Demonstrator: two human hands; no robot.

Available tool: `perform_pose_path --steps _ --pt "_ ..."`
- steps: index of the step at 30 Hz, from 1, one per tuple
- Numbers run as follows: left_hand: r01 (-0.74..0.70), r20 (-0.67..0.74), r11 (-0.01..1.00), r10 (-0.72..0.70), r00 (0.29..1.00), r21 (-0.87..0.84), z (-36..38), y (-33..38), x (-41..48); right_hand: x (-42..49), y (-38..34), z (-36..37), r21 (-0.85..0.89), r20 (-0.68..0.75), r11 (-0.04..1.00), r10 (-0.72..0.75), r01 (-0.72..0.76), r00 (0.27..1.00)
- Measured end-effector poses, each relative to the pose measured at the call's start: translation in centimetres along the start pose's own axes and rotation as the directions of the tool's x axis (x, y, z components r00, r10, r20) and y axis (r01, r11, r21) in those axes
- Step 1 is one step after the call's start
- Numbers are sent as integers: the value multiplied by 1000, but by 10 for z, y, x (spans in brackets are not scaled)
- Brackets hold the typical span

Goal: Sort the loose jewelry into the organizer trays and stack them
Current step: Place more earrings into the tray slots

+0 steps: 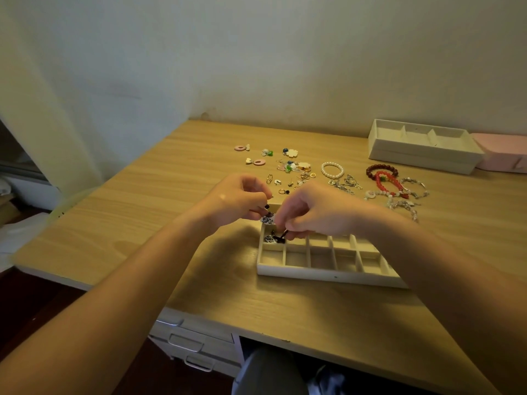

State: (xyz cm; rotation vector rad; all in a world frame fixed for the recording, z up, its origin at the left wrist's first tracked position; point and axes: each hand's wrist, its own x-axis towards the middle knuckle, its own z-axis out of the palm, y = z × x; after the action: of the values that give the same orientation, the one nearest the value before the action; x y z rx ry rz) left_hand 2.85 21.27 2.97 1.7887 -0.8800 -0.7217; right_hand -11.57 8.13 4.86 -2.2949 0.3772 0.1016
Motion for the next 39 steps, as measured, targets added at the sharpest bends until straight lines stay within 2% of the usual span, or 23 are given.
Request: perform_pose_path --steps 5,10,17,21,24,29,35,39 --pt "2 17 1000 -2 1000 18 -1 3 0 1 4 1 27 -32 1000 10 -9 999" --pt "15 47 1000 -15 999 4 -1 5 -1 6 5 3 22 -218 1000 1 3 976" --pt "18 101 1000 -17 995 -13 -6 6 -5 4 4 8 99 -131 995 -3 16 991" --pt "33 87 999 -33 996 -1 -7 6 -5 8 5 14 -2 -137 1000 -25 25 990" --pt "28 74 1000 -29 997 15 -7 7 -5 9 4 14 1 -91 1000 -16 16 996" --pt "32 34 999 -33 999 25 -11 7 -3 10 5 11 -155 -152 987 -64 40 986" --pt "31 44 999 -33 998 30 -11 8 -5 13 4 15 -196 -99 980 -52 32 994" --pt "34 48 999 -35 998 26 -9 8 -5 19 5 25 -242 -123 970 -72 41 990"
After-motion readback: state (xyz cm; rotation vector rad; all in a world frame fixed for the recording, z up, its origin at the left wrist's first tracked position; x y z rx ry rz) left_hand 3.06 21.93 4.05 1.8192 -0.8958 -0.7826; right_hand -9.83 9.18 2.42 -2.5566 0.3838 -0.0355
